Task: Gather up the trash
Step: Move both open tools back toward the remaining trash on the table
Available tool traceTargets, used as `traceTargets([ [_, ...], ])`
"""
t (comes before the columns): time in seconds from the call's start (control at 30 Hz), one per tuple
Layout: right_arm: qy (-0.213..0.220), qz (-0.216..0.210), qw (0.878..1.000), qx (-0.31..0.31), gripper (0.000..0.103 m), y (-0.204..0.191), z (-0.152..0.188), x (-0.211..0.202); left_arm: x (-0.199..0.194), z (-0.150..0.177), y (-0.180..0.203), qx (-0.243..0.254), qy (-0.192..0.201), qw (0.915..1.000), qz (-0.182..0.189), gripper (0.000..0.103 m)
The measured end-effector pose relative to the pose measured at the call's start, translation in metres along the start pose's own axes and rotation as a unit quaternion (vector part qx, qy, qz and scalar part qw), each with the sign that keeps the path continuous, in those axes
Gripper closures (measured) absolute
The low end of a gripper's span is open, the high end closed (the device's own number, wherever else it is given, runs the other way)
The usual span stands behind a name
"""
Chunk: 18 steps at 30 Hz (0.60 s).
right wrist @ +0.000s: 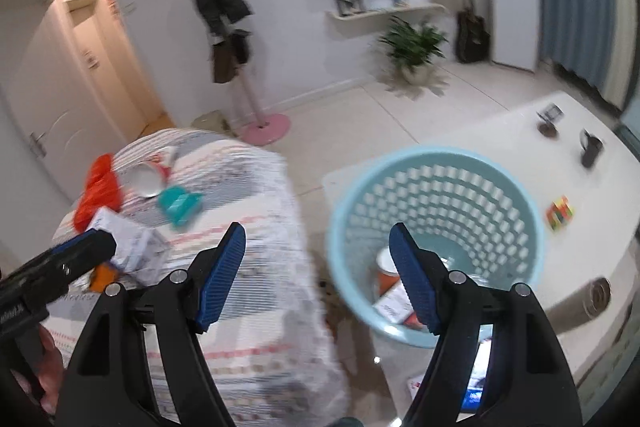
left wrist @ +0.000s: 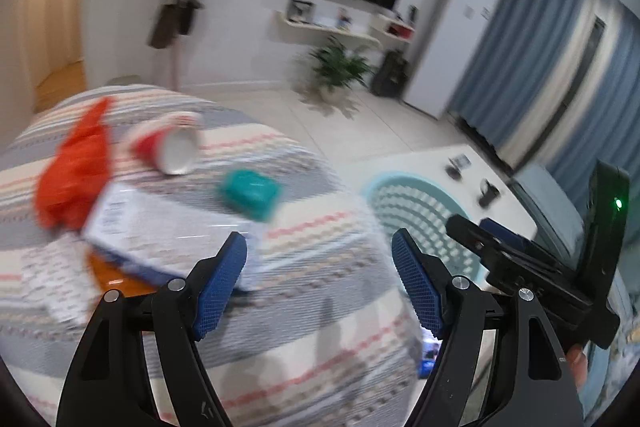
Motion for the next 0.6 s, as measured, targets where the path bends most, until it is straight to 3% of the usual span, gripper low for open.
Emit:
traceTargets([
  [0.2, -0.012, -0.045, 0.997, -0.058, 0.030, -0.071, 0.001, 0.022, -0.033, -0.004, -0.073, -0.058, 0.026, 0.9971, -0.042, 0.030],
  [0.33, -0.026, -0.061, 0.993, -0.094, 0.020, -0.108, 0.008, 0.039, -0.049, 0.004, -0.124, -0.093, 0.033, 0.9924, -0.074, 0.030],
  [0.5, -0.054, -0.092, 0.986, -0.128, 0.020, -0.147, 0.011, 0.065, -0.051, 0.021, -0.177, -0.131, 0.011, 0.9872, -0.091, 0.030],
  [0.6, -0.071, -0.110, 0.982, -0.136, 0.020, -0.160, 0.010, 0.079, -0.035, 0.031, -0.189, -0.132, -0.017, 0.9888, -0.069, 0.030],
])
Point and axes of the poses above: each gripper's, at about its wrist camera, not at the fingertips, and x roughly the way its jaws point, y to its right, z to its underside, the point moved 6 cm from there along x, roughly the way its jaws point, and after that the axes turned 10 degrees about -z, right-handed, at the moved point
